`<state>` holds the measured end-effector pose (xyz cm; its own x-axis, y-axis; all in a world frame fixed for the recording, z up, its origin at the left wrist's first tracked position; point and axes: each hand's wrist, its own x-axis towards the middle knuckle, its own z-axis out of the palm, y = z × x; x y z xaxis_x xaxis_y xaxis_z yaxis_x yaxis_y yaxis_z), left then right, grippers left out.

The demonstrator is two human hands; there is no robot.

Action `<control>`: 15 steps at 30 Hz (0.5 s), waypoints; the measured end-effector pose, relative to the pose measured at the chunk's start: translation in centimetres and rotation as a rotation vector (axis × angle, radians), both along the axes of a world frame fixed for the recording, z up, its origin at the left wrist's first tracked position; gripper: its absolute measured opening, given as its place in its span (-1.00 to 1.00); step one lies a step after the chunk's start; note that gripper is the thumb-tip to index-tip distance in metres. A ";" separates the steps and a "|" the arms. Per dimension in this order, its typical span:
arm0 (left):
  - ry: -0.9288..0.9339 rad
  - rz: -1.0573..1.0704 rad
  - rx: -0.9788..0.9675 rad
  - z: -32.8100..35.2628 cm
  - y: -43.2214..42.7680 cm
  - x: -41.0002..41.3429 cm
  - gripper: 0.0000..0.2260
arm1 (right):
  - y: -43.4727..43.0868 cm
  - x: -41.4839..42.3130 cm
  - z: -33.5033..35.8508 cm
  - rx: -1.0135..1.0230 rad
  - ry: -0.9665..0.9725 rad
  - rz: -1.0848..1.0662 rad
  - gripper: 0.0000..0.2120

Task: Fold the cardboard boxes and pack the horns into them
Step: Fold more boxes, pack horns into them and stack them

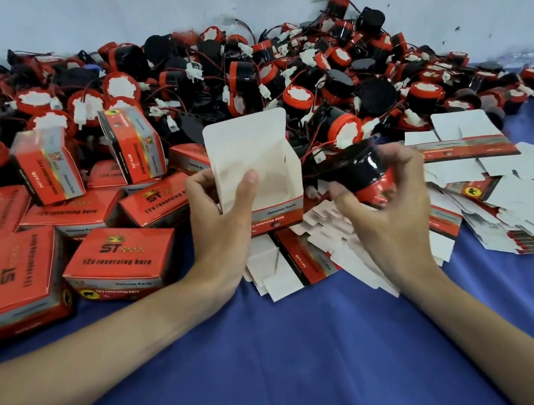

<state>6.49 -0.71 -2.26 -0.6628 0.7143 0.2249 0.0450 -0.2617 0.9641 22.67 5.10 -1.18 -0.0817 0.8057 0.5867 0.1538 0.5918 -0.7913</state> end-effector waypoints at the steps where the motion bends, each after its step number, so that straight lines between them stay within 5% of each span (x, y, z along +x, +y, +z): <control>1: 0.003 -0.003 -0.001 0.0 0.0 0.0 -0.76 | -0.3 0.1 0.3 0.065 0.044 -0.009 -0.55; 6: 0.108 -0.139 -0.042 0.1 -0.2 0.5 -0.73 | -0.6 0.2 0.6 0.518 -0.015 0.023 -0.56; 15: 0.136 -0.254 -0.063 0.5 -0.3 0.7 -0.69 | -1.6 -0.8 -0.4 0.172 0.000 0.250 -0.37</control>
<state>7.17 -1.06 -1.76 -0.4275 0.8689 0.2494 0.1154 -0.2212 0.9684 21.84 3.52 -1.57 -0.2646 0.6492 0.7131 -0.0139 0.7368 -0.6759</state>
